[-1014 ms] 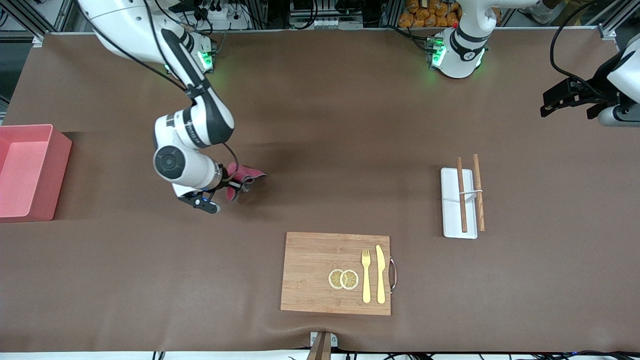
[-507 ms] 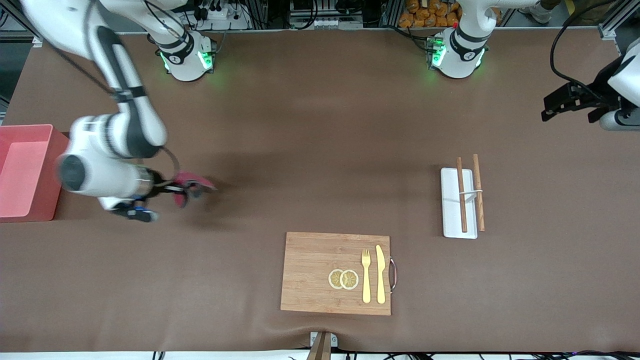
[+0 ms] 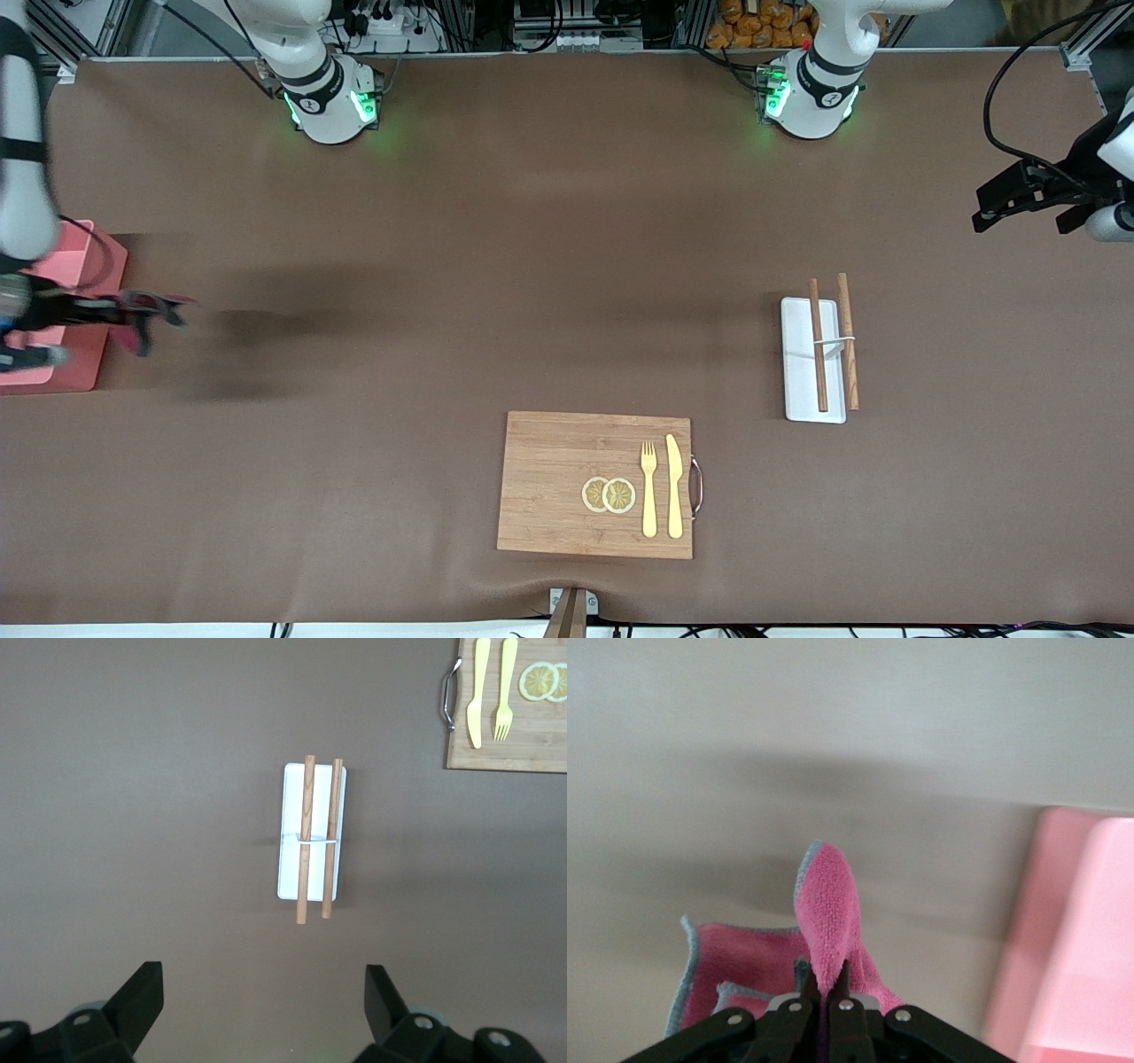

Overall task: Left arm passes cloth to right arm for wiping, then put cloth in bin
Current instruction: 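Move the cloth over the pink bin and open the right gripper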

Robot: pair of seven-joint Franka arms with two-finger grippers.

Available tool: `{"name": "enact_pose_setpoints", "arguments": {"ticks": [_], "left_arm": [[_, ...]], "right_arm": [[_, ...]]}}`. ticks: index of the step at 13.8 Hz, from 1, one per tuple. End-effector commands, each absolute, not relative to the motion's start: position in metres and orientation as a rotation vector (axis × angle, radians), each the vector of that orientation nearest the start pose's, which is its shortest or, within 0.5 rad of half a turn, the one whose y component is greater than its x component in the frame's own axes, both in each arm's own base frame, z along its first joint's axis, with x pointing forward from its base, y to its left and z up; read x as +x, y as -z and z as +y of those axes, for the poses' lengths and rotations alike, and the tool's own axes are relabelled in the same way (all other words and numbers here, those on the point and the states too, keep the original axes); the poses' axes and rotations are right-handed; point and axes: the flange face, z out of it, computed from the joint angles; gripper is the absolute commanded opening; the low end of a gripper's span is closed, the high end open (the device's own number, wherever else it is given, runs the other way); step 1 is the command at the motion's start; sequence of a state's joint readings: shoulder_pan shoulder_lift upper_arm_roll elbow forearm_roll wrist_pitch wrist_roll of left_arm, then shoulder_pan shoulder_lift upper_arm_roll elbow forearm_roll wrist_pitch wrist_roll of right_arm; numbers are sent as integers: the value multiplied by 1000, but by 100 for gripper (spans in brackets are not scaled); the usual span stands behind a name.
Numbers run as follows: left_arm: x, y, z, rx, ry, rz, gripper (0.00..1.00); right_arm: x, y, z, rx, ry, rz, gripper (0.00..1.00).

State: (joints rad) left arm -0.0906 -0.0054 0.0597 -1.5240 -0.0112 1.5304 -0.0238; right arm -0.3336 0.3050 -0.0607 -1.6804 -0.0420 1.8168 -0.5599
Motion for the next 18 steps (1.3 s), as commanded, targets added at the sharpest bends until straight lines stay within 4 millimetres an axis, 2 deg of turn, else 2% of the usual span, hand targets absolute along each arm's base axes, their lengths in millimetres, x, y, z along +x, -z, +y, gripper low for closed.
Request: {"name": "enact_pose_setpoints", "arguments": {"ticks": [1, 3, 4, 7, 9, 11, 12, 13, 14, 16, 18], "left_arm": [[550, -651, -4, -3145, 48, -38, 100], [551, -650, -6, -3140, 46, -29, 100], [552, -650, -7, -3140, 48, -24, 100], [552, -650, -20, -3138, 60, 12, 100], [552, -652, -20, -3136, 68, 14, 100], [550, -655, -23, -3135, 75, 19, 100], [551, -654, -22, -3135, 73, 16, 100], [552, -651, -20, -3135, 65, 12, 100], [553, -651, -19, -3135, 70, 7, 100], [554, -653, -17, -3133, 96, 9, 100], [555, -652, -18, -3133, 97, 12, 100]], "right_arm": [[570, -449, -313, -3146, -264, -500, 0], [569, -455, -364, -3147, -250, -665, 0], [562, -446, -391, -3134, -255, -689, 0], [548, -384, -447, -3140, -208, -676, 0], [546, -330, -477, -3110, -153, -827, 0], [538, -311, -494, -3092, -21, -850, 0], [538, -295, -493, -3064, 2, -817, 6], [536, -279, -494, -3044, 7, -790, 81], [530, -273, -500, -3039, 14, -755, 100], [529, -277, -500, -3036, 19, -741, 100], [534, -288, -489, -3008, -8, -725, 100]]}}
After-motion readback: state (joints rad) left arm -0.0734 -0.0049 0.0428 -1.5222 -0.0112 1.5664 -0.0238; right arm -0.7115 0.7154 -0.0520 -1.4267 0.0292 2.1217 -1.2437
